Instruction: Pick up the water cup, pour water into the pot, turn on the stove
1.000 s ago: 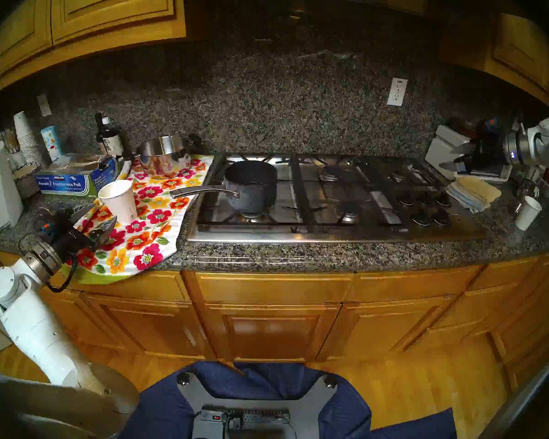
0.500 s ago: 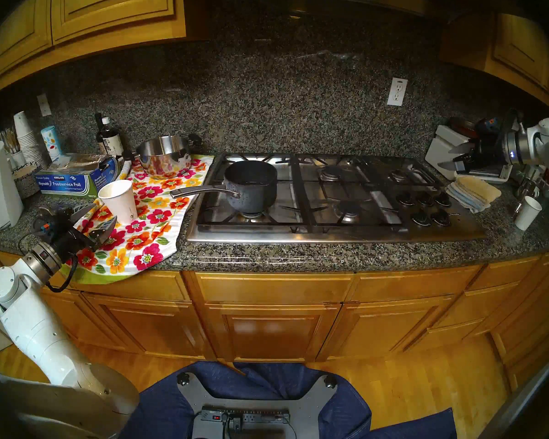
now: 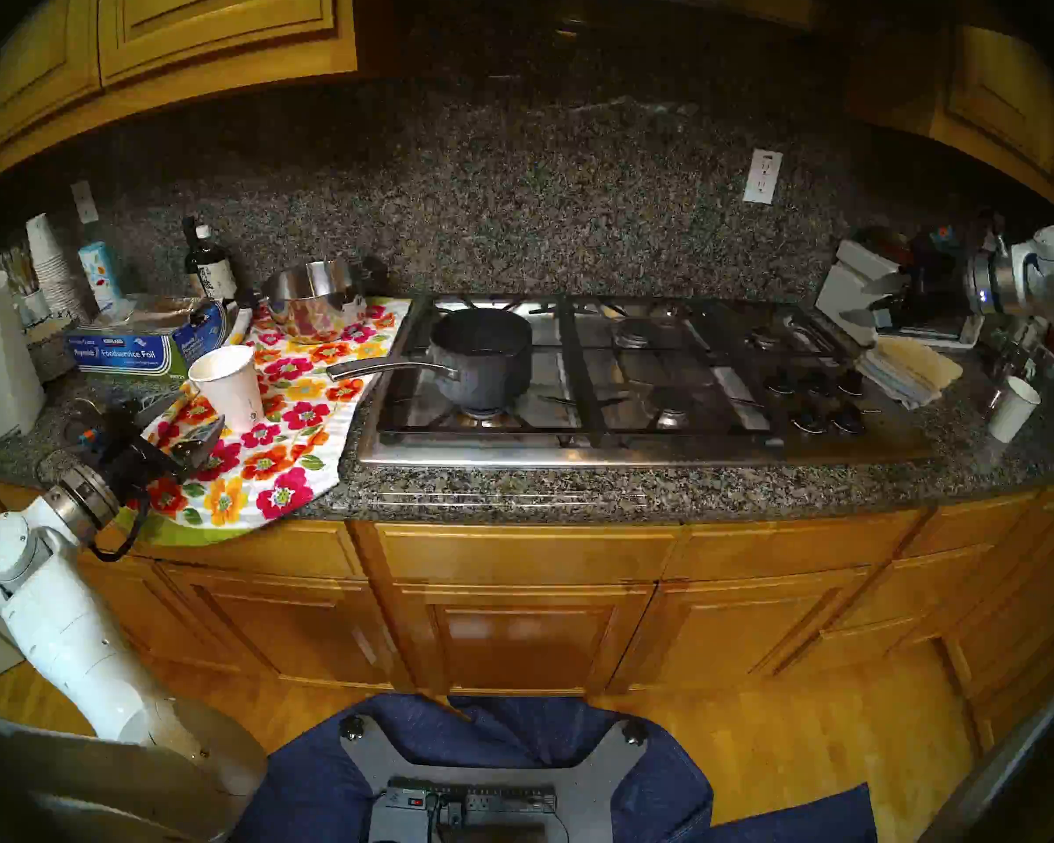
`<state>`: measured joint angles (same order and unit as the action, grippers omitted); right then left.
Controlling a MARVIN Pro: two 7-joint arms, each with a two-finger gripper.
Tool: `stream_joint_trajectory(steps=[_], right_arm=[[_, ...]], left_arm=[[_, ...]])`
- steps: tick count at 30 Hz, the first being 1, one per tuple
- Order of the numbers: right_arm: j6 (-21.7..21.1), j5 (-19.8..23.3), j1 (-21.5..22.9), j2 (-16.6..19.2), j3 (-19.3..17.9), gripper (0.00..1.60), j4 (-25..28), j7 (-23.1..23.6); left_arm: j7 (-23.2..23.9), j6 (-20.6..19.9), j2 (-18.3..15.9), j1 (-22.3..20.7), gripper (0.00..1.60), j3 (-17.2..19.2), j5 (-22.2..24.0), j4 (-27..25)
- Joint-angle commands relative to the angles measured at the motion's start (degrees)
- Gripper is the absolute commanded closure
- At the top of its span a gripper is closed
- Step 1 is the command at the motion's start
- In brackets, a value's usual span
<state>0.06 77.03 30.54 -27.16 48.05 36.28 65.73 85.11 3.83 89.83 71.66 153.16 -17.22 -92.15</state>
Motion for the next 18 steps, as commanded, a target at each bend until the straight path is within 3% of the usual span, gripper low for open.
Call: stream_joint_trajectory(steps=[1,8,18], right_arm=[[0.1,0.8,1.3,-0.6,-1.2,0.0,-0.6,-0.1],[0.0,1.1,1.3,-0.6,-1.2,0.0,-0.5,0.1],[-6.0,1.4,3.1,0.8,-0.7,0.0,3.5,-1.4]], left_arm=[[-0.1,0.0,-0.6,-1.2,0.0,-0.1,1.3,-1.2],[-0.1,0.0,-0.6,-1.2,0.0,-0.1,1.4,-1.2],[-0.1,0.0,-0.6,-1.1,0.0,-0.2,1.4,-1.2]])
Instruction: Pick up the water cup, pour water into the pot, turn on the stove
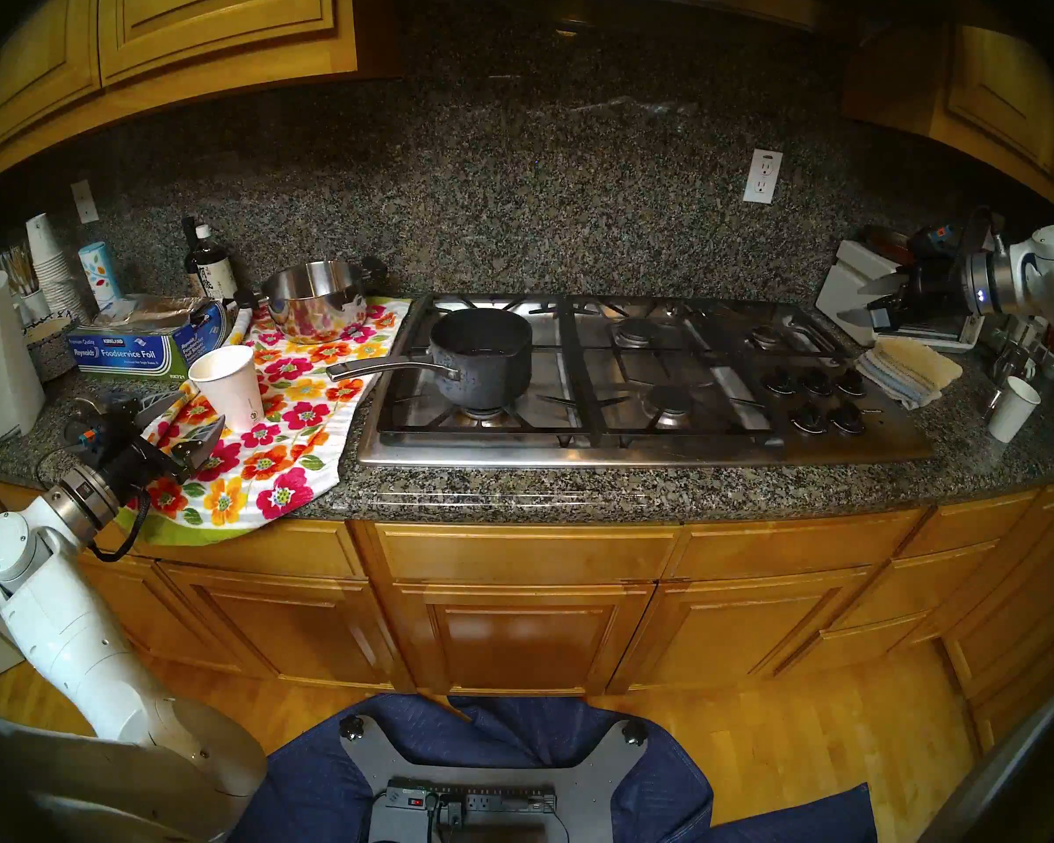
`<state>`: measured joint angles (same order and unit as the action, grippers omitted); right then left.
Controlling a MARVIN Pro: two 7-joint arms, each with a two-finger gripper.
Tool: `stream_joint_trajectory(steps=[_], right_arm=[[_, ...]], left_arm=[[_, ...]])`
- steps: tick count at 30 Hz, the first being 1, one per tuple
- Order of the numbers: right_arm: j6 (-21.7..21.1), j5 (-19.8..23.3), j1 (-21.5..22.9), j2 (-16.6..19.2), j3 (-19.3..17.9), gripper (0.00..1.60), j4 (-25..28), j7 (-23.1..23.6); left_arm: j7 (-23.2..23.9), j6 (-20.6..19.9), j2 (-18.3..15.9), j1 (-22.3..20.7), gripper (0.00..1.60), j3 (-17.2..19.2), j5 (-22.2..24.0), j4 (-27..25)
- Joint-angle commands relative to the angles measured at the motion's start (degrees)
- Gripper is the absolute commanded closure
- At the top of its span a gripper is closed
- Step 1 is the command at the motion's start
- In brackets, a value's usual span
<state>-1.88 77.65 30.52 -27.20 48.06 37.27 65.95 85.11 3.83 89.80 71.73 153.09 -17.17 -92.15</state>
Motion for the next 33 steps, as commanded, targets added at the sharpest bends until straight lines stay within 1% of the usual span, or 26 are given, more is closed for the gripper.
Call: stream_joint_trajectory(steps=[1,4,10,11,12,14,15,16,19,23,25,28,30,33], right_arm=[[-4.7,0.1,3.6,1.0,-0.3,0.0,3.4,-1.9],[-7.3,-1.2,4.7,1.7,0.7,0.0,6.2,-2.9],[-9.9,-4.8,7.5,3.6,2.1,0.0,11.9,-5.7],[-9.8,-6.9,7.5,3.4,2.3,0.0,12.3,-5.8],[-9.7,-10.0,8.5,2.7,4.4,0.0,13.1,-6.3],[-10.5,-10.2,9.0,3.9,4.3,0.0,15.2,-7.2],[-10.7,-11.8,9.5,3.7,4.9,0.0,15.8,-7.8],[-11.1,-12.3,9.7,4.0,4.7,0.0,16.6,-8.4],[-12.9,-12.1,10.7,5.0,4.8,0.0,18.7,-10.3],[-15.3,-10.4,11.0,6.0,3.7,0.0,20.3,-13.0],[-16.8,-7.4,10.8,6.8,2.3,0.0,20.9,-13.9],[-18.9,-6.1,10.8,7.1,1.6,0.0,22.0,-16.6],[-20.0,-4.4,10.6,7.5,1.0,0.0,22.8,-18.2],[-21.4,-3.1,10.2,7.9,0.7,0.0,24.5,-21.8]], left_arm=[[-0.1,0.0,-0.6,-1.2,0.0,-0.1,1.3,-1.2],[-0.1,0.0,-0.6,-1.2,0.0,-0.1,1.3,-1.2],[-0.1,0.0,-0.6,-1.2,0.0,-0.1,1.3,-1.2],[-0.1,0.0,-0.6,-1.2,0.0,-0.1,1.3,-1.2],[-0.1,0.0,-0.6,-1.2,0.0,-0.1,1.3,-1.2],[-0.1,0.0,-0.6,-1.2,0.0,-0.1,1.3,-1.2],[-0.1,0.0,-0.6,-1.2,0.0,-0.1,1.3,-1.2],[-0.1,0.0,-0.6,-1.2,0.0,-0.1,1.3,-1.2],[-0.1,0.0,-0.6,-1.2,0.0,-0.1,1.3,-1.2],[-0.1,0.0,-0.6,-1.2,0.0,-0.2,1.2,-1.2],[-0.1,0.0,-0.6,-1.1,0.0,-0.2,1.2,-1.2],[-0.1,0.0,-0.6,-1.1,0.0,-0.2,1.2,-1.2],[-0.1,0.0,-0.6,-1.1,0.0,-0.2,1.2,-1.2],[-0.1,0.0,-0.6,-1.1,0.0,-0.2,1.3,-1.2]])
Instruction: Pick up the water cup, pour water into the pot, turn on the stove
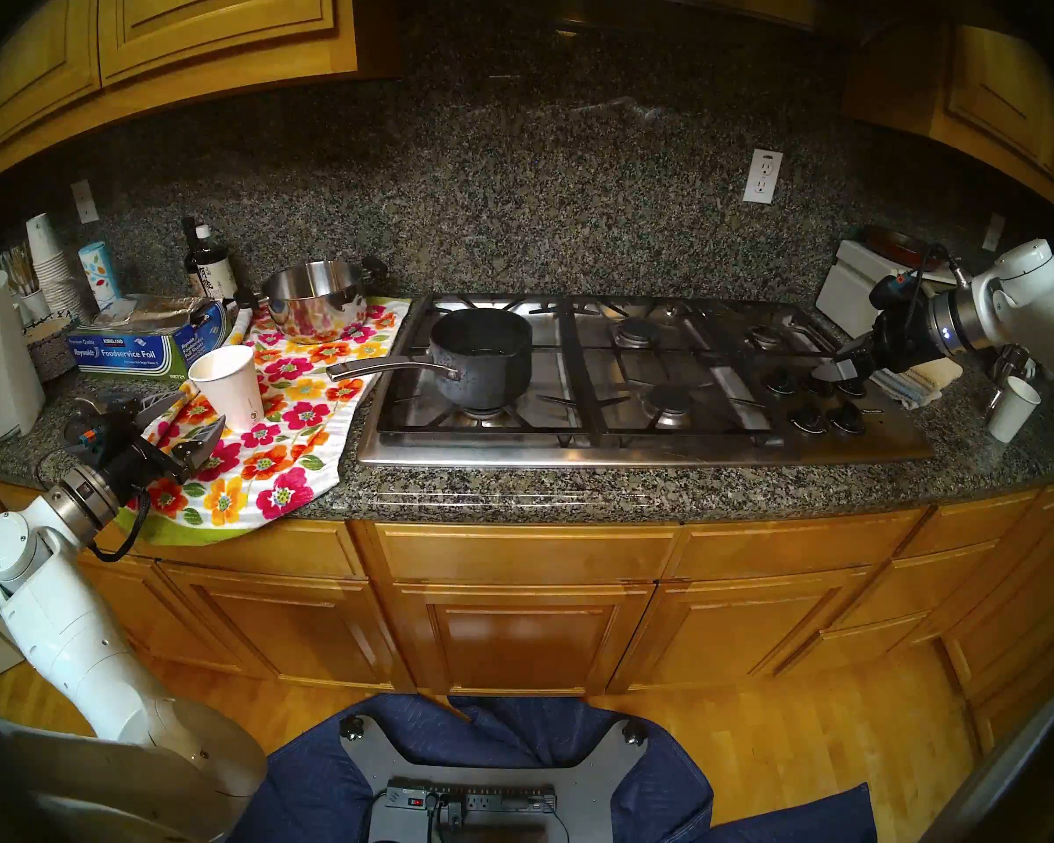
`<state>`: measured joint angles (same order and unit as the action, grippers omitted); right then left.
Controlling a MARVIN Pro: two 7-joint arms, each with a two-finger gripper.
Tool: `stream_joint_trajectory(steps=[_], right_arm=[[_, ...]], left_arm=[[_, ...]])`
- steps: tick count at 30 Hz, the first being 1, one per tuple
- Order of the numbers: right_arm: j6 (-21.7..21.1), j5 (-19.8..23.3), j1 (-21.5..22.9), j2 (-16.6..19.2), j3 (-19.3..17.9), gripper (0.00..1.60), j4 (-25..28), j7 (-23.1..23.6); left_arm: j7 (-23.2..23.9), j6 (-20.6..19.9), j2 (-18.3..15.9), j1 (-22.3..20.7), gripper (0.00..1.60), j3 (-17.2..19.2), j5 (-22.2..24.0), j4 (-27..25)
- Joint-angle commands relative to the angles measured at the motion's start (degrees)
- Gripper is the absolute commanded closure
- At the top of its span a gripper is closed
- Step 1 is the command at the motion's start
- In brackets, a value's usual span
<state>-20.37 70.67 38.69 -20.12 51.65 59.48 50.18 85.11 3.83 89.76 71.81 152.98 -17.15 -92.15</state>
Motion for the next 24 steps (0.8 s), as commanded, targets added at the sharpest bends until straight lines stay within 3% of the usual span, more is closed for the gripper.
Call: stream_joint_trajectory(steps=[1,5,13,24], right_arm=[[-3.5,4.6,1.9,0.9,-3.1,0.0,2.6,-6.6],[-5.4,4.9,1.7,1.4,-2.9,0.0,5.2,-11.5],[-6.6,5.9,2.4,2.5,-3.2,0.0,7.7,-16.3],[-9.9,9.1,1.4,1.9,-3.0,0.0,6.3,-16.5]], left_arm=[[-0.1,0.0,-0.6,-1.2,0.0,-0.1,1.2,-1.2],[-0.1,0.0,-0.6,-1.2,0.0,-0.1,1.3,-1.2],[-0.1,0.0,-0.6,-1.2,0.0,-0.1,1.3,-1.2],[-0.1,0.0,-0.6,-1.2,0.0,-0.1,1.4,-1.2]])
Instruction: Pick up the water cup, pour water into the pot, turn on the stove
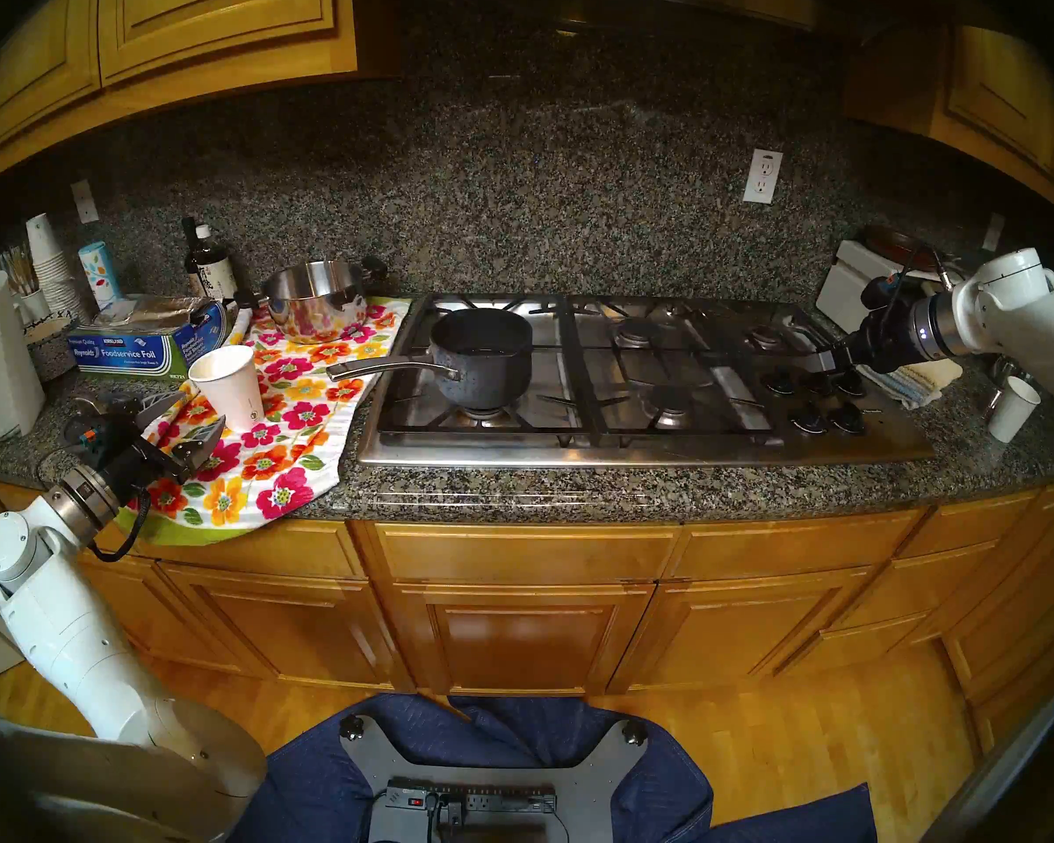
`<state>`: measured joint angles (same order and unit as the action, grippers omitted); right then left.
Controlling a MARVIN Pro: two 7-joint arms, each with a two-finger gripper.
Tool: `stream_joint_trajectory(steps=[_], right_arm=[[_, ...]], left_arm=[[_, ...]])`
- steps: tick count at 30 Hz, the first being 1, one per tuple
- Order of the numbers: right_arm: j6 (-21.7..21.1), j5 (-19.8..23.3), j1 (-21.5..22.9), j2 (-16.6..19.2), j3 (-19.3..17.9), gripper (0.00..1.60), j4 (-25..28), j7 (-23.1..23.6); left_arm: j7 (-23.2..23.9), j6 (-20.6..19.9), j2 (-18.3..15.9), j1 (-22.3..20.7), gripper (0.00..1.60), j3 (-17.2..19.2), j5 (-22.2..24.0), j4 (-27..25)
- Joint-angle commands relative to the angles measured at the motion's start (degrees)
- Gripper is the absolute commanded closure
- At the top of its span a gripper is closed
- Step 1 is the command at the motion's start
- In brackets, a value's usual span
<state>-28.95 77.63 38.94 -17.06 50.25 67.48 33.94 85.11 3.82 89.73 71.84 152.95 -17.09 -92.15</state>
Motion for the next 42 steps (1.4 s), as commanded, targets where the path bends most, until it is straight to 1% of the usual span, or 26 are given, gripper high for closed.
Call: stream_joint_trajectory(steps=[1,12,18,24,34,42], right_arm=[[-1.5,2.5,0.9,-1.3,-1.6,0.0,-1.8,-0.3],[-1.9,4.5,-1.5,-3.0,-1.0,0.0,-2.1,-2.5],[-2.0,5.3,-2.1,-2.9,-0.7,0.0,-1.2,-4.3],[-3.2,5.1,-1.3,-2.4,-0.2,0.0,0.3,-5.5],[-6.9,5.4,1.0,-0.2,-0.3,0.0,4.6,-8.7],[-8.2,5.6,1.9,1.0,-0.7,0.0,6.3,-10.3]], left_arm=[[-0.1,0.0,-0.6,-1.2,0.0,0.0,1.3,-1.2],[-0.1,0.0,-0.6,-1.2,0.0,0.0,1.4,-1.2],[-0.1,0.0,-0.6,-1.2,0.0,0.0,1.4,-1.2],[-0.1,0.0,-0.6,-1.2,0.0,0.0,1.4,-1.2],[-0.1,0.0,-0.6,-1.2,0.0,-0.1,1.4,-1.2],[-0.1,0.0,-0.6,-1.2,0.0,-0.1,1.4,-1.2]])
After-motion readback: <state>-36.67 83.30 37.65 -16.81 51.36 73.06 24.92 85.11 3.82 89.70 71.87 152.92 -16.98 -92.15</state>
